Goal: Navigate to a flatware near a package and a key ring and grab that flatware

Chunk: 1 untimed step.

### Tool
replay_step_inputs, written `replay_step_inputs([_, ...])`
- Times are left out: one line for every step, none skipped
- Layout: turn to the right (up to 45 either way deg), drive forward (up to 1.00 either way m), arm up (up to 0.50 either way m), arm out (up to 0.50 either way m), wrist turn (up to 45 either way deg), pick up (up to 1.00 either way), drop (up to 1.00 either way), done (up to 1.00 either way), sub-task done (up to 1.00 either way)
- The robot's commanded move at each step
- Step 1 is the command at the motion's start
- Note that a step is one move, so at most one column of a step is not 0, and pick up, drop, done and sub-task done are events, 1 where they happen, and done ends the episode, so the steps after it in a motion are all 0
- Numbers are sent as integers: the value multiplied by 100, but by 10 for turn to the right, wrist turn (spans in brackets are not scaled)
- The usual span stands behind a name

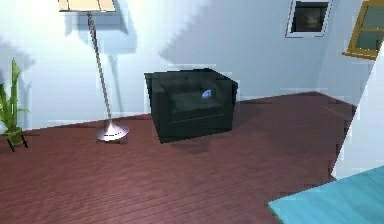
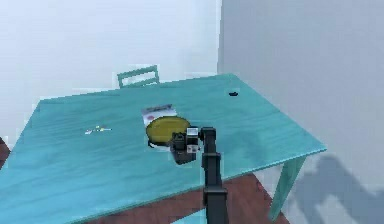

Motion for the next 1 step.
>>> replay_step_inputs([0,0,0,0,0,0,0,100,0])
